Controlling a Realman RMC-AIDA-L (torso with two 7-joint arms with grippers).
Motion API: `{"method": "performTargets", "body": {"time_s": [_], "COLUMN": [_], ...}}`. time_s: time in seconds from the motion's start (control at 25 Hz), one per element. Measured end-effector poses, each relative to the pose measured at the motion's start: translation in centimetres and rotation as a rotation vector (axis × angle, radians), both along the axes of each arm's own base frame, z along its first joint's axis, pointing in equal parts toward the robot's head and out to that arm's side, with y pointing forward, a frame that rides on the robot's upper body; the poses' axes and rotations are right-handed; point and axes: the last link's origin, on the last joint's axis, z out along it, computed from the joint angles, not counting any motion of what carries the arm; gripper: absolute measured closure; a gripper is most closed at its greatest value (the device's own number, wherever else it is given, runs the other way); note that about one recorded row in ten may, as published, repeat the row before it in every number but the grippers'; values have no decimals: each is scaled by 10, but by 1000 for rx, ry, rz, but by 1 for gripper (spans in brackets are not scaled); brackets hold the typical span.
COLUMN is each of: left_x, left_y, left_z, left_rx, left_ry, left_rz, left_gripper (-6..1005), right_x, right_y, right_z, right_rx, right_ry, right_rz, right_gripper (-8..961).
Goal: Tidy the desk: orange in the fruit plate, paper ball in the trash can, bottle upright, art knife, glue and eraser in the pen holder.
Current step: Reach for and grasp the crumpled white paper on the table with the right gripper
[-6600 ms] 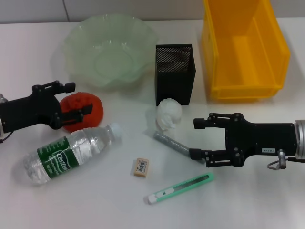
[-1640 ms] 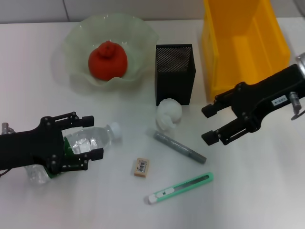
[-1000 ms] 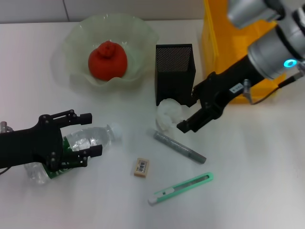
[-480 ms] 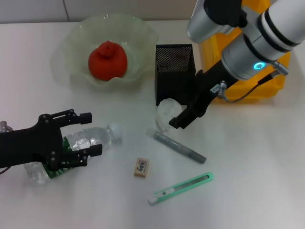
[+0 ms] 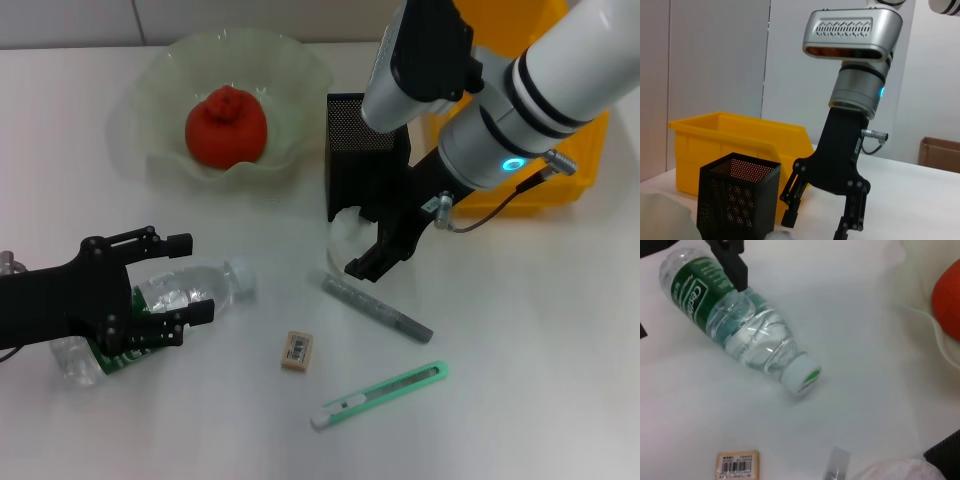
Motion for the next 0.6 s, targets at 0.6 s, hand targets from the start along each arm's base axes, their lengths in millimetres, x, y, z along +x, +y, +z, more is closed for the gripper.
{"method": "performTargets", "body": {"time_s": [0.6], "left_x": [1], "left_y": [3], "left_z": [2], "left_rx": [10], "left_ry": [-3], "left_rz": [2], "left_gripper": [188], "right_x": [3], "right_y": [-4], "right_z": [-10], "right_rx": [0], "right_ry": [-17], "right_rz": [30], "right_gripper": [152]}}
